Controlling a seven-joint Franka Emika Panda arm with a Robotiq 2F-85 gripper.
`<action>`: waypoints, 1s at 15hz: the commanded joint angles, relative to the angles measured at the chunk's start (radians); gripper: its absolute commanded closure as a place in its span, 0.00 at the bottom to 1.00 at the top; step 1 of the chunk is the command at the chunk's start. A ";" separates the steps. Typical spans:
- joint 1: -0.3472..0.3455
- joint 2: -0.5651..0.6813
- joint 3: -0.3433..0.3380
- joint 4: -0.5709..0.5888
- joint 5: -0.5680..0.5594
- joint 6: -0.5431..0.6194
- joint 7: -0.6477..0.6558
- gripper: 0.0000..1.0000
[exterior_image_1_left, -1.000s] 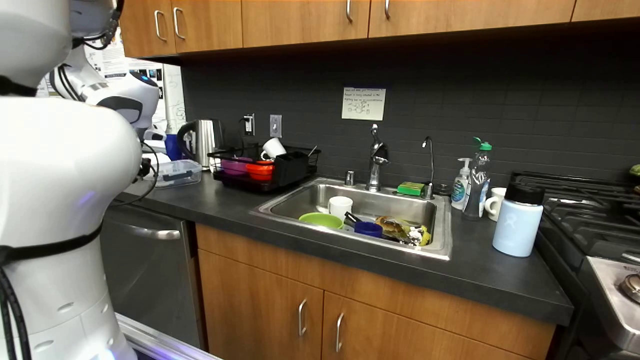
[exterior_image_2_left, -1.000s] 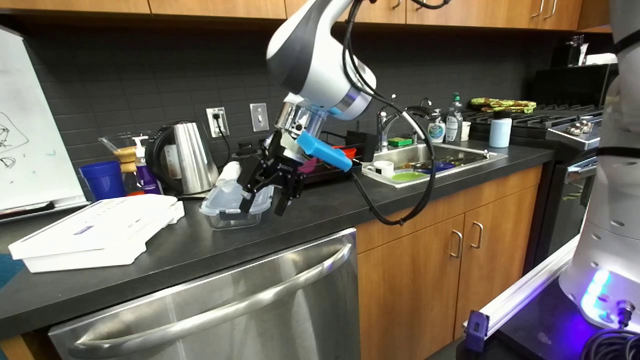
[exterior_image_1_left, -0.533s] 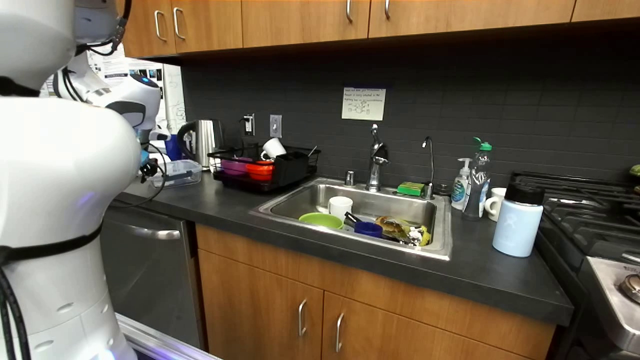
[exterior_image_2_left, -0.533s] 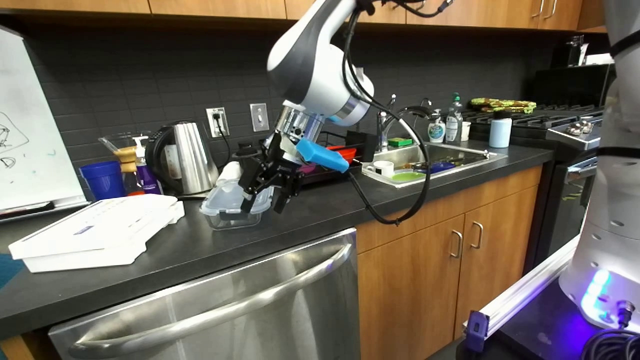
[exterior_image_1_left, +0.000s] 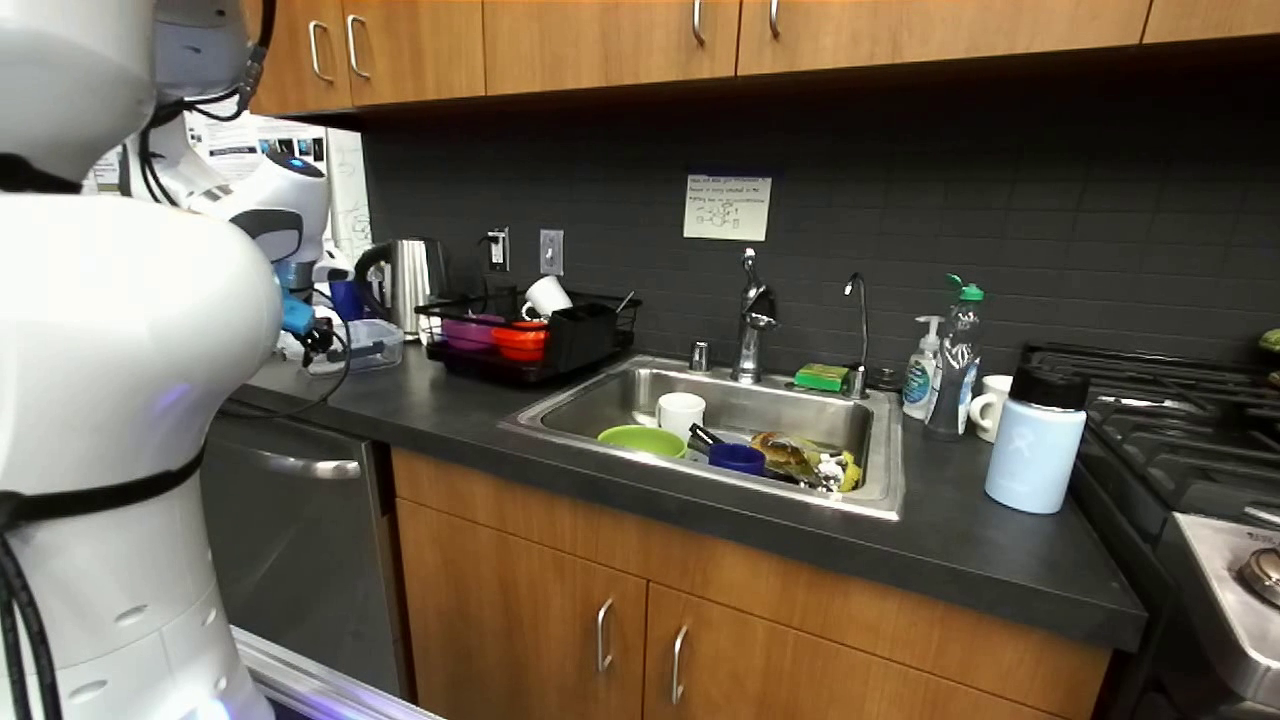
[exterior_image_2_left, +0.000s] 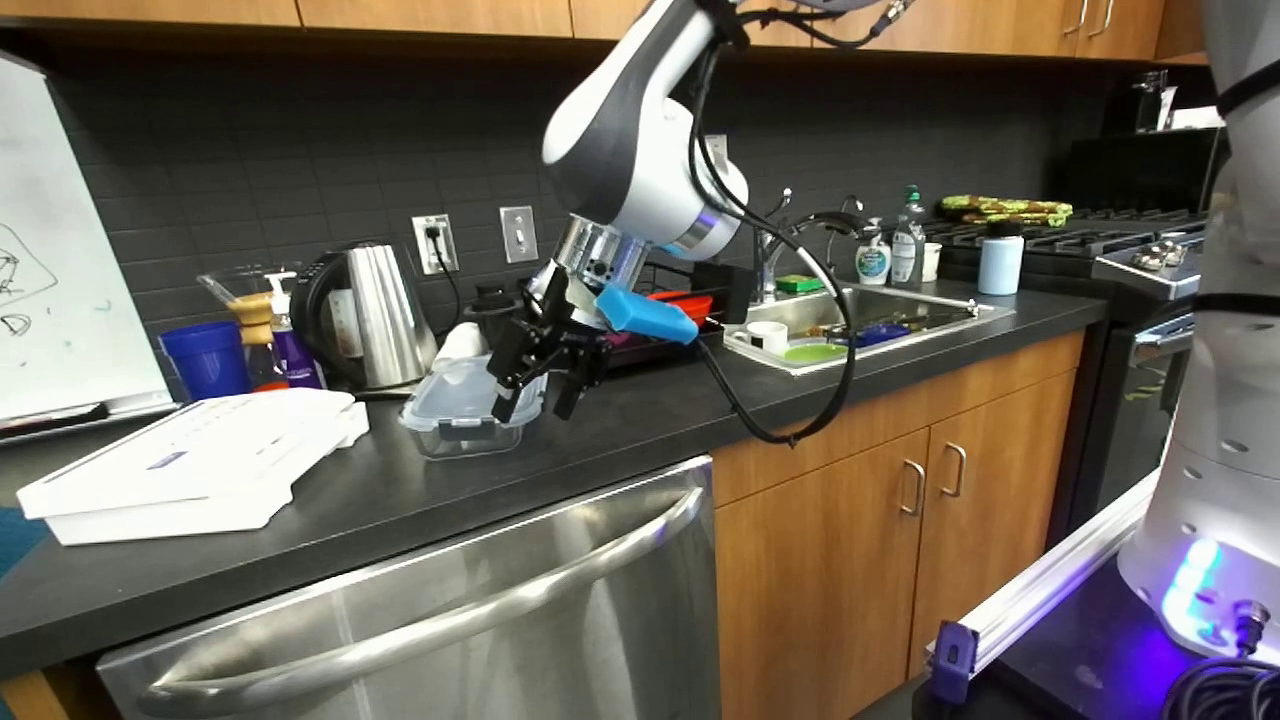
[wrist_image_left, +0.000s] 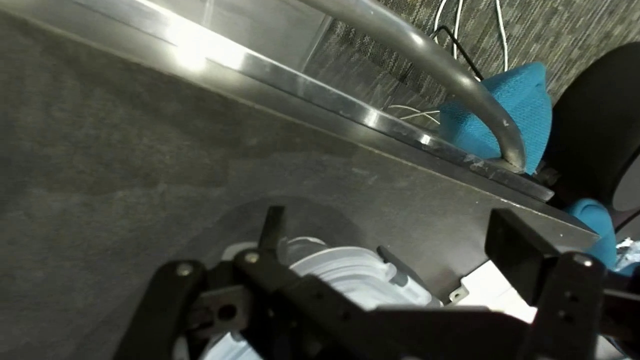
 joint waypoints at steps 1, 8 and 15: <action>0.023 0.017 -0.033 0.014 -0.055 0.020 0.046 0.00; -0.003 0.065 -0.017 0.036 -0.308 0.034 0.247 0.00; 0.008 0.091 -0.039 0.085 -0.479 0.021 0.378 0.00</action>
